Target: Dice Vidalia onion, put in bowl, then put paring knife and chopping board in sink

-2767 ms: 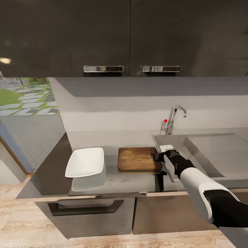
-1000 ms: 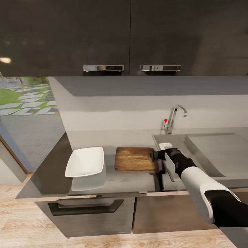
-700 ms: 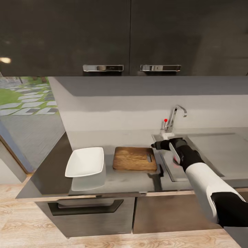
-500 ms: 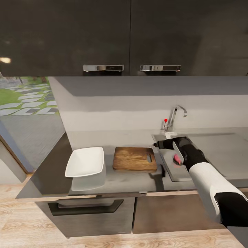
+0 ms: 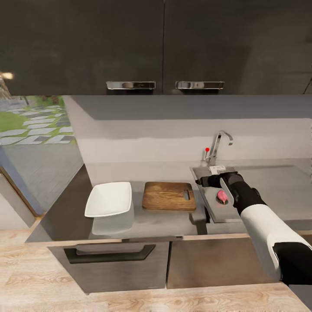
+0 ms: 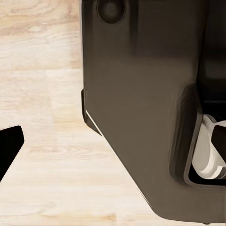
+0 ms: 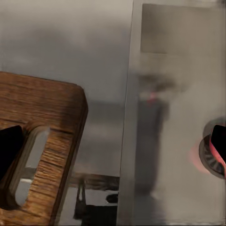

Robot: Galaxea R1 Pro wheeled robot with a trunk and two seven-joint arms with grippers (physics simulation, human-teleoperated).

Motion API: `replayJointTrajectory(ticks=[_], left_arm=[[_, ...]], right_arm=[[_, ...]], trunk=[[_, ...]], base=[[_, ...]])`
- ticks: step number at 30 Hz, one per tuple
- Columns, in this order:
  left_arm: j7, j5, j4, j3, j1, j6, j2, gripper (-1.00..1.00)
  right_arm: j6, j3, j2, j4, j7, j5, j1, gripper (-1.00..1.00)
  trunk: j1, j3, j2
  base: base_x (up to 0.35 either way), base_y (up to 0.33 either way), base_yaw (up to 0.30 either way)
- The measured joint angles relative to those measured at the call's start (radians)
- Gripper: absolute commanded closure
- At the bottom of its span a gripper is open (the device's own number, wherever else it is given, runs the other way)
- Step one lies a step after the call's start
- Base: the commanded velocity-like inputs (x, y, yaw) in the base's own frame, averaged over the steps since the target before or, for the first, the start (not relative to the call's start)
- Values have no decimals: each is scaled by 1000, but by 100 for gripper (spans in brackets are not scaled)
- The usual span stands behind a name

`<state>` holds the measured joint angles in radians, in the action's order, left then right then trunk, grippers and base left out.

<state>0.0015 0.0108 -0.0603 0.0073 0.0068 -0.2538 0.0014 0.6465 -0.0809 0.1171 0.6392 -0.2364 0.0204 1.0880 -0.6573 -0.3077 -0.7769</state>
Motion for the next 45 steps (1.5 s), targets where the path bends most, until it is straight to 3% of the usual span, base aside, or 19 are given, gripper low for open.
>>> replayJointTrajectory(ticks=[21,45], left_arm=[[-4,0,-1,-1,0,-1,1,-100],[-4,0,0,0,0,-1,1,-100]], right_arm=[[0,-1,0,-1,0,0,0,-100],[-1,-3,-6,-15,3,1,1,-100]], trunk=[[0,0,0],[0,0,0]], base=[[-334,-7,0],[-339,-123,0]])
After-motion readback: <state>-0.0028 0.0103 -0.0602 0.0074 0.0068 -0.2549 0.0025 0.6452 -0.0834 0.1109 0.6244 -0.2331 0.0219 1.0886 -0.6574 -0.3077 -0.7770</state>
